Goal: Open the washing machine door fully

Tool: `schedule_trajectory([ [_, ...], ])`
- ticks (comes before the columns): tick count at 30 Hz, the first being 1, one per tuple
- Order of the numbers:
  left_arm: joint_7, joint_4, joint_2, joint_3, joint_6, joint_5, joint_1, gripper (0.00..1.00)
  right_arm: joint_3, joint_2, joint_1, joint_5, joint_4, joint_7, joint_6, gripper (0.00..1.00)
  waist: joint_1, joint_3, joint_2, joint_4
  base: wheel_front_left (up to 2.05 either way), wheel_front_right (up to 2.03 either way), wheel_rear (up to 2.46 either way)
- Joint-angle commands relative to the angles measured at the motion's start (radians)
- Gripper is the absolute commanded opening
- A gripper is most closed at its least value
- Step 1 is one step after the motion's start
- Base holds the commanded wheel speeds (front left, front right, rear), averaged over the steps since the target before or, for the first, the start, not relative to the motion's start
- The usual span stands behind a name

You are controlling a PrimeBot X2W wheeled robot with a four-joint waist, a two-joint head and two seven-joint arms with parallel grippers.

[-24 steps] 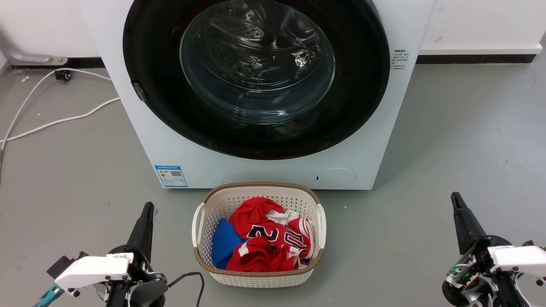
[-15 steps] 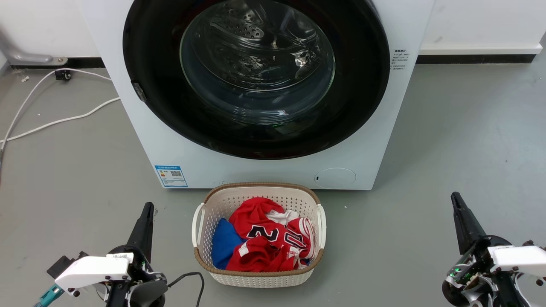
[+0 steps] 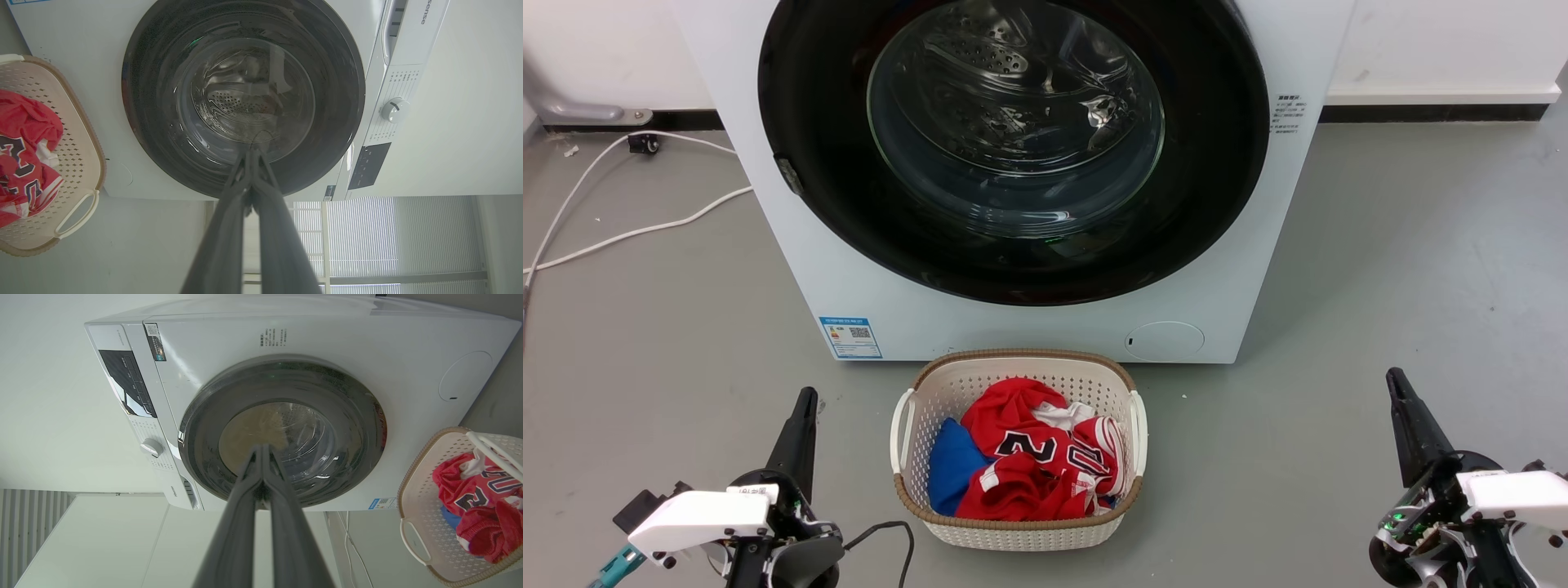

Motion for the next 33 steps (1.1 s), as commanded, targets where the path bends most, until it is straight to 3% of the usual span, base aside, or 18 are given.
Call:
schedule_trajectory([
  [1,0.002,-0.001,-0.002,0.002,-0.002,0.001,-0.006,0.0,-0.001,0.003,-0.012,-0.006,0.001,0.002,0.0,0.0,0.0,0.0,0.0,0.0,0.0,0.0,0.0],
  [3,0.002,-0.001,-0.002,0.002,-0.002,0.001,-0.006,0.0,-0.001,0.003,-0.012,-0.006,0.001,0.002,0.0,0.0,0.0,0.0,0.0,0.0,0.0,0.0,0.0],
  [4,0.0,0.0,0.0,0.0,0.0,0.0,0.0,1.0,0.0,0.0,0.0,0.0,0.0,0.0,0.0,1.0,0.0,0.0,0.0,0.0,0.0,0.0,0.0],
  [14,-0.036,0.009,-0.002,0.002,0.003,0.047,0.029,1.0,0.0,0.001,0.031,-0.049,0.016,-0.035,0.0,1.0,0.0,0.001,0.0,0.0,0.0,0.0,0.0],
  [33,-0.121,-0.127,-0.002,-0.029,0.094,0.437,0.045,1.0,0.015,0.001,0.054,-0.501,-0.126,-0.121,0.0,1.0,0.0,0.006,0.0,0.002,0.0,0.0,0.0],
])
